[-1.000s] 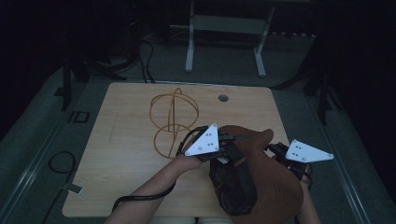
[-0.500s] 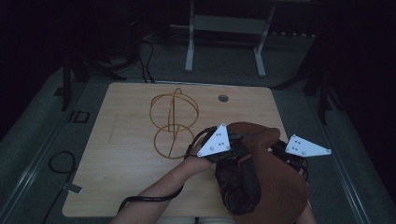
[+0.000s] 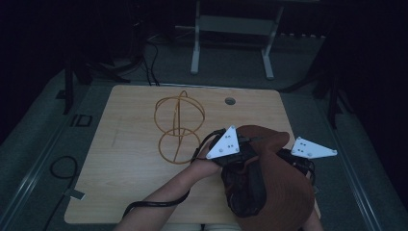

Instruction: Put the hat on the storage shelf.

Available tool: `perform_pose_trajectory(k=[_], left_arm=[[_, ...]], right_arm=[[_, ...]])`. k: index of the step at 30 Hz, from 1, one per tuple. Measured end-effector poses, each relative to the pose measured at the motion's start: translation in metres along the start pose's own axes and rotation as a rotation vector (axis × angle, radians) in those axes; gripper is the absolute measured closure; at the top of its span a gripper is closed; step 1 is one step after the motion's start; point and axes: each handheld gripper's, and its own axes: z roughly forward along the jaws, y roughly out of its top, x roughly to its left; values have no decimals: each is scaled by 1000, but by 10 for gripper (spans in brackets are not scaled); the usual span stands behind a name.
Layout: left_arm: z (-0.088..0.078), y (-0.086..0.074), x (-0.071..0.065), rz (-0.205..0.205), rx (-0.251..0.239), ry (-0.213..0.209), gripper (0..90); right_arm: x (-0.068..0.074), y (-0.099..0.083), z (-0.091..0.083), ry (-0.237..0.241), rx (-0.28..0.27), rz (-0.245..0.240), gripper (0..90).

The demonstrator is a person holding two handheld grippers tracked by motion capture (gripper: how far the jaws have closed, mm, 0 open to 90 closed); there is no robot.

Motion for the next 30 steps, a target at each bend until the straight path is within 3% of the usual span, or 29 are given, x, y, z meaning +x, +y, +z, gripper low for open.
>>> perform_pose_trajectory(k=[6,8,13,15,23,30], left_arm=[[-2,6,3,-14,-21,-11,700],[-4,10,6,-28,-27,-11,578],[-9,16,8,-2,0,37,420],[-10,18,9,-21,18,43,365],[-26,21,10,-67,99,104,299],[-48,13,18,-97,155,154,298]], right_arm=[[3,4,-6,18,-8,-2,879],[6,7,-10,20,-20,-5,880],[4,10,-13,18,-35,-2,880],[3,10,-14,19,-43,3,881],[2,13,-16,-4,-50,-7,880],[-6,17,-32,-38,-105,16,880]])
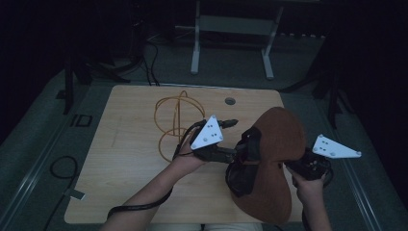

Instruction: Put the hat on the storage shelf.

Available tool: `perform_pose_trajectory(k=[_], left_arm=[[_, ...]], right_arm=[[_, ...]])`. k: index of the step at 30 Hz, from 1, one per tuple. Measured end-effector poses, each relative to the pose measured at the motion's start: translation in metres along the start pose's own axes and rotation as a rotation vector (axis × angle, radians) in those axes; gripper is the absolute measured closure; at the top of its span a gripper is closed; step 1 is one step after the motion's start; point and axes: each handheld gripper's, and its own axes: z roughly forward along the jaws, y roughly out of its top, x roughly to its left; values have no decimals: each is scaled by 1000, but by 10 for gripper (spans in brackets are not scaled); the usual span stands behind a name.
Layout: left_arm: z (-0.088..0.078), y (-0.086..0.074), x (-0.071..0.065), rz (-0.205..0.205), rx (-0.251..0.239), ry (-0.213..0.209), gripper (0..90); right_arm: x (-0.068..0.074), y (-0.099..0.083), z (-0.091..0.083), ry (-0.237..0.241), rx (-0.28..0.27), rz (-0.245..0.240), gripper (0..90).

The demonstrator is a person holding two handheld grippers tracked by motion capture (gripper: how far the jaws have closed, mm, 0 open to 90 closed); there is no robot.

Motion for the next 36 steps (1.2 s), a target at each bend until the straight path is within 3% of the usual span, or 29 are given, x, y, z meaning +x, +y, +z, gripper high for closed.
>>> perform_pose_trajectory(k=[7,14,21,26,36], left_arm=[[-20,-17,1,-12,35,24,298],[-43,-42,-4,-15,90,47,299],[-73,-71,-3,-56,119,66,299],[-94,-94,-7,-88,152,103,298],[-133,-136,-11,-160,187,161,294]], right_arm=[[-16,9,-14,-51,-41,27,880],[-27,20,-11,-82,-41,31,879],[-35,37,0,-103,-43,12,879],[-40,49,13,-103,-43,5,879],[-49,65,45,-98,-32,11,879]])
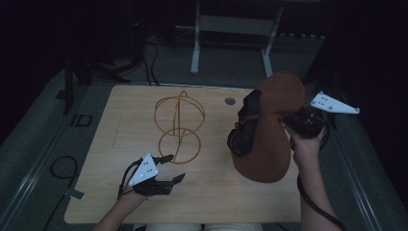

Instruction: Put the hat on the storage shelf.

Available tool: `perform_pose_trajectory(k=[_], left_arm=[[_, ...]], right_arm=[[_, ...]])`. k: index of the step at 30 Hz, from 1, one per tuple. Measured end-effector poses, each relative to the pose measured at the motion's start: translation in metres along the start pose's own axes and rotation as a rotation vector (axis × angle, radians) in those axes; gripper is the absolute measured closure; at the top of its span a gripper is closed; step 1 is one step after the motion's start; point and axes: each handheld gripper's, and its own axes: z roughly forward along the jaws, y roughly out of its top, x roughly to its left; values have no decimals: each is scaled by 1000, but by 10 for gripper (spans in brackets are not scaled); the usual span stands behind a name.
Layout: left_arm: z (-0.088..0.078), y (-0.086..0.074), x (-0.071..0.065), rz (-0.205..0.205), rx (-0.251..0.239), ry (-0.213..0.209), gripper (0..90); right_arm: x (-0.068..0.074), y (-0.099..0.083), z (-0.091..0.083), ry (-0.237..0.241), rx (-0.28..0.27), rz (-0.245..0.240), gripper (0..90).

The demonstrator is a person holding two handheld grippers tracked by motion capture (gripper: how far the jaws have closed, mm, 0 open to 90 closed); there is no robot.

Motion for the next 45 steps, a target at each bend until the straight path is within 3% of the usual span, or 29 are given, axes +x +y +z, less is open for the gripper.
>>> perform_pose_trajectory(k=[5,12,20,29,34,41,45], left_arm=[[-11,-19,4,-7,25,28,274],[-26,-36,13,-46,33,99,148],[-42,-47,19,-82,17,136,135],[-47,-54,27,-118,-2,157,135],[-49,-57,30,-133,-9,166,136],[-52,-59,33,-149,-15,177,139],[-54,-61,35,-163,-24,178,143]], right_arm=[[1,10,22,9,3,-10,878],[1,27,53,13,12,-26,878],[6,51,95,38,19,-27,877],[32,55,160,86,132,-60,876],[46,55,186,126,198,-66,875],[66,43,224,159,345,-112,873],[74,38,236,170,383,-125,870]])
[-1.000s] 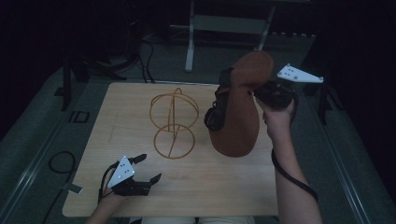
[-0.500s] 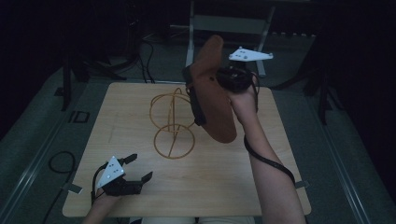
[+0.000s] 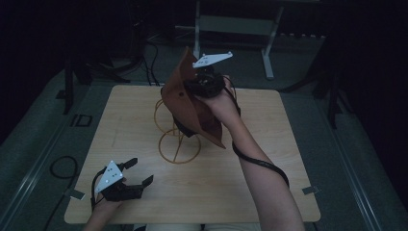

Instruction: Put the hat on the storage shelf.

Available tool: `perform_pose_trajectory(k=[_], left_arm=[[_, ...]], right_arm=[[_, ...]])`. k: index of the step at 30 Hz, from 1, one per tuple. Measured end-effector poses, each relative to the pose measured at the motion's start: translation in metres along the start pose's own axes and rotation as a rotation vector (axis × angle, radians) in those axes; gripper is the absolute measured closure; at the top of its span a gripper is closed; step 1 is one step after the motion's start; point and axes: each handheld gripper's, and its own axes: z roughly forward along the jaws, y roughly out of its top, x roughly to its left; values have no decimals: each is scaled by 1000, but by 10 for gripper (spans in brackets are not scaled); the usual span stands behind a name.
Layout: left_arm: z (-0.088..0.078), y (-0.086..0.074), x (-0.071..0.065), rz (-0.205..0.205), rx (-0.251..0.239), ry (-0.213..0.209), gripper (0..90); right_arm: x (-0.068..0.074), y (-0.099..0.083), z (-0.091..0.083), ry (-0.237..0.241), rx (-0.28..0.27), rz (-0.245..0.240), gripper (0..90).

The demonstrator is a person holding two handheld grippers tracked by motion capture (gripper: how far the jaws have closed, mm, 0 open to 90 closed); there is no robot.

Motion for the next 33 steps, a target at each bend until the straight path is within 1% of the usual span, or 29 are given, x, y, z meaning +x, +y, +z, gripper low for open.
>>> perform_pose_trajectory(k=[3,5,7,9,11,12,13,14,15,16,17,19,20,21,24,25,26,28,30,31,32,33], left_arm=[[0,-1,1,-9,-1,-1,144],[0,-1,2,-8,-1,-3,145],[0,-1,1,-7,0,-5,146],[0,-1,2,-9,1,-7,146],[-1,-2,2,-12,-3,-8,146],[-1,-2,3,-16,-5,-4,146],[-1,-2,3,-19,-7,-5,146],[-1,-2,4,-21,-7,-6,146],[-1,-2,4,-23,-7,-5,146],[-1,-2,4,-25,-9,-5,146],[-1,-2,4,-26,-9,-5,146],[-1,-2,4,-26,-9,-5,146],[-1,-2,4,-28,-8,-5,146],[-1,-3,4,-28,-6,-4,146],[0,-3,3,-25,-4,-5,146],[0,-3,3,-25,-4,-6,146],[0,-4,3,-25,-2,-7,146],[1,-5,2,-23,2,-4,146],[2,-5,2,-24,6,-3,146],[2,-5,2,-25,6,-4,146],[2,-6,3,-30,5,-6,146],[2,-6,3,-32,7,-5,146]], right_arm=[[5,1,9,6,22,-9,862],[8,1,15,11,36,-11,853],[11,0,21,18,52,-12,825],[13,-2,26,18,55,-15,800],[16,-3,29,17,63,-35,714],[17,-3,30,9,59,-39,656],[17,-3,31,9,62,-24,563],[16,-3,32,18,70,-14,492],[16,-3,33,15,73,-13,483],[17,-5,34,1,72,-27,448],[18,-6,34,-3,70,-35,404],[21,-7,36,-10,75,-49,348],[24,-8,38,-14,82,-58,277],[25,-8,39,-9,87,-61,253],[31,-10,43,-40,98,-92,172],[32,-10,44,-40,104,-108,153],[34,-11,44,-51,111,-133,136],[38,-12,43,-68,119,-163,121],[41,-12,43,-85,122,-193,120],[41,-12,42,-85,117,-216,120],[41,-13,42,-86,117,-227,120],[41,-12,40,-92,112,-226,123]])
